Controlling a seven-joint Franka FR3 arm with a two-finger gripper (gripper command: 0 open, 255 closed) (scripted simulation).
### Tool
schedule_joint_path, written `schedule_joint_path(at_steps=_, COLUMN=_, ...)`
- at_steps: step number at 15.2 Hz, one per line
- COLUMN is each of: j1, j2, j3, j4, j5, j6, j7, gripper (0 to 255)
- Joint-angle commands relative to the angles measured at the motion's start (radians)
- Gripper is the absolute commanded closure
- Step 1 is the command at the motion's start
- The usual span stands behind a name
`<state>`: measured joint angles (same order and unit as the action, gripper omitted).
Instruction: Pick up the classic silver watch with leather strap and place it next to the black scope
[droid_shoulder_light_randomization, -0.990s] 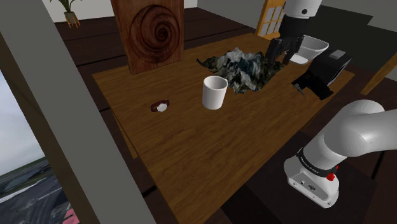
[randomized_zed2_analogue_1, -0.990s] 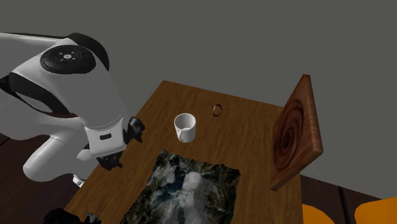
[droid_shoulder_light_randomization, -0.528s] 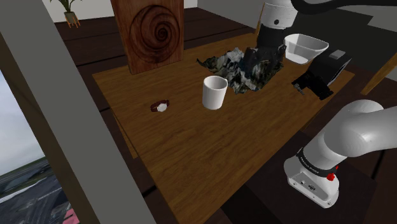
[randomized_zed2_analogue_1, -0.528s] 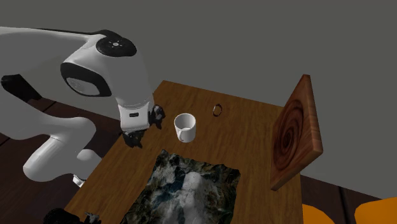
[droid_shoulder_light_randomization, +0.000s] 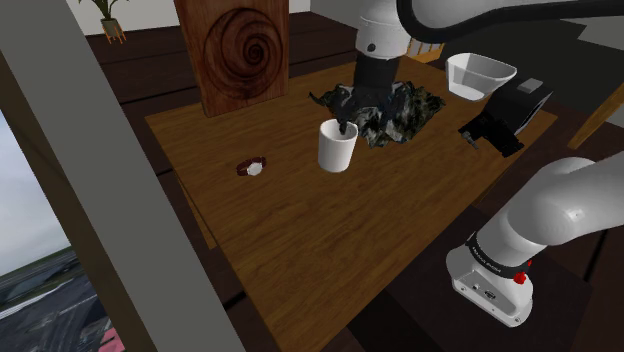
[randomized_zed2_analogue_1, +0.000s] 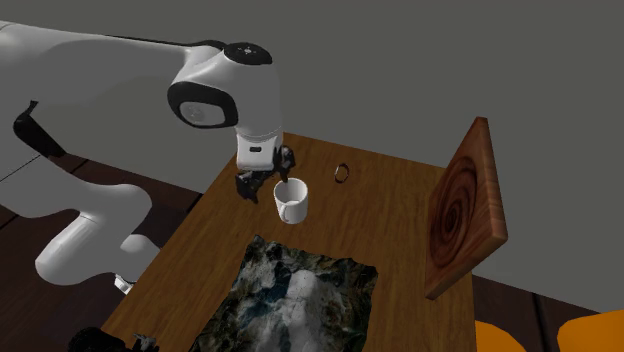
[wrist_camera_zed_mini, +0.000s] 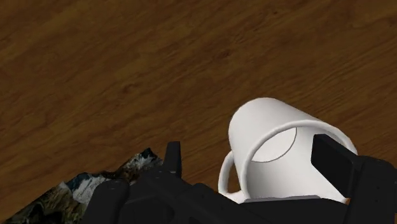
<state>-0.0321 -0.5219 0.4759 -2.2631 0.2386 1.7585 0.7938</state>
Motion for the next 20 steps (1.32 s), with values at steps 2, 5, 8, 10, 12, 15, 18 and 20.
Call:
schedule_joint_path(at_steps=2, j1=-0.029, j2=0.107, j3=0.086, j4=0.074, j5=-0.018, j6=0.045, j7=0.143, gripper=0)
schedule_joint_path(at_steps=5, j1=-0.059, j2=0.227, j3=0.17, j4=0.161, j5=-0.066, j6=0.08, j7=0.293, gripper=0)
schedule_joint_path(at_steps=8, j1=-0.084, j2=0.368, j3=0.25, j4=0.263, j5=-0.15, j6=0.102, j7=0.458, gripper=0)
schedule_joint_path(at_steps=10, j1=-0.086, j2=0.476, j3=0.294, j4=0.34, j5=-0.228, j6=0.107, j7=0.576, gripper=0)
schedule_joint_path(at_steps=12, j1=-0.068, j2=0.592, j3=0.32, j4=0.426, j5=-0.318, j6=0.099, j7=0.695, gripper=0)
schedule_joint_path(at_steps=15, j1=0.002, j2=0.764, j3=0.318, j4=0.574, j5=-0.451, j6=0.063, j7=0.854, gripper=0)
schedule_joint_path(at_steps=18, j1=0.052, j2=0.845, j3=0.295, j4=0.645, j5=-0.507, j6=0.051, j7=0.92, gripper=0)
schedule_joint_path(at_steps=20, j1=0.051, j2=0.848, j3=0.292, j4=0.621, j5=-0.51, j6=0.076, j7=0.923, gripper=0)
